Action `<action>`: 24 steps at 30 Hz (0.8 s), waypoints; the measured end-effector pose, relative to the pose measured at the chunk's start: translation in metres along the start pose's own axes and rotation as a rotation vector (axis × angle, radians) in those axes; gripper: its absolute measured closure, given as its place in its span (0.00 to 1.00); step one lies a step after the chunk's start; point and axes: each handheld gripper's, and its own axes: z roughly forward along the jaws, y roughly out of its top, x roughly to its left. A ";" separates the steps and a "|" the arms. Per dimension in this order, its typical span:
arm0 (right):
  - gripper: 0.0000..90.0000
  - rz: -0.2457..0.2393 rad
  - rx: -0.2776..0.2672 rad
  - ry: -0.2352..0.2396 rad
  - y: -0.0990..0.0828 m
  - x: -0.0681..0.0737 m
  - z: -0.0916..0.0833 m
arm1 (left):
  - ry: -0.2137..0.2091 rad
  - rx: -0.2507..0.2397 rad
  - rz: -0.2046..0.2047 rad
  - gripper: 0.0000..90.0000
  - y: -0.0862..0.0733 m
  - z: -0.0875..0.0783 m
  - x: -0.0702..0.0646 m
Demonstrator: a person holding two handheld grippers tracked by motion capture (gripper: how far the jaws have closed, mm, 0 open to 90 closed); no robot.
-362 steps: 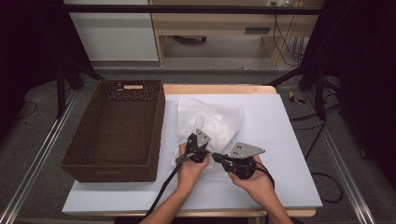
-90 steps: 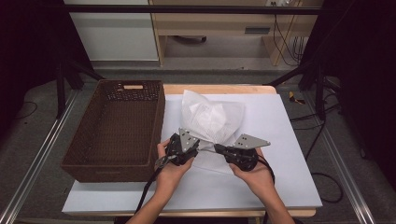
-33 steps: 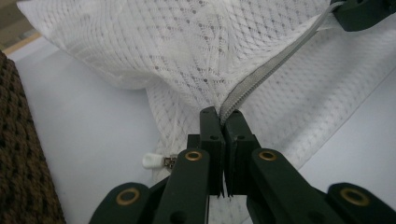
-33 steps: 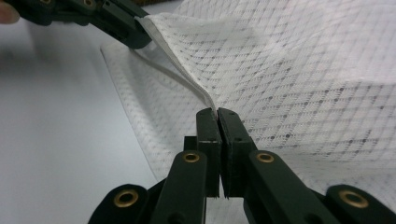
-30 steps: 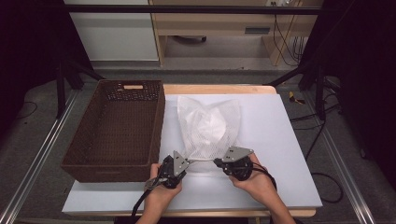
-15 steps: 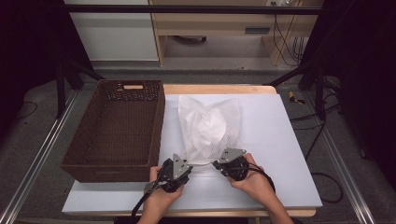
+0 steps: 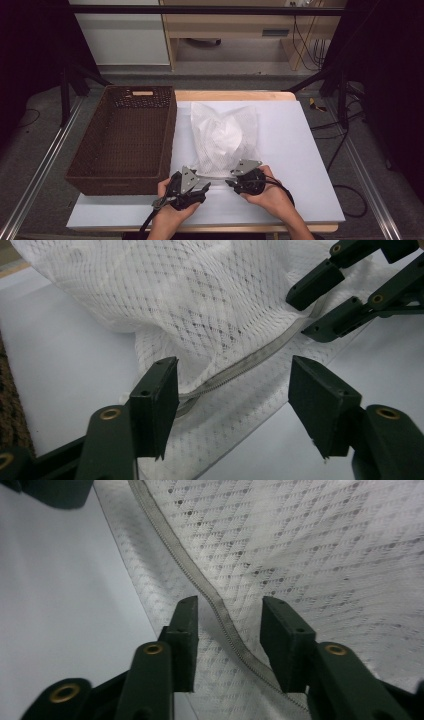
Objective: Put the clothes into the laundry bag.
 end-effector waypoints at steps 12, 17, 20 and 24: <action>0.31 0.065 -0.071 -0.010 -0.001 -0.004 -0.015 | -0.006 -0.008 -0.029 0.27 -0.001 0.002 0.001; 0.18 0.080 -0.070 0.010 -0.001 -0.008 -0.019 | -0.016 -0.006 -0.048 0.23 -0.002 0.004 0.001; 0.16 0.079 -0.078 0.022 -0.001 -0.009 -0.021 | -0.019 -0.006 -0.050 0.23 -0.002 0.004 0.000; 0.14 0.106 -0.102 0.012 -0.001 -0.012 -0.026 | -0.022 -0.006 -0.053 0.22 -0.002 0.004 0.000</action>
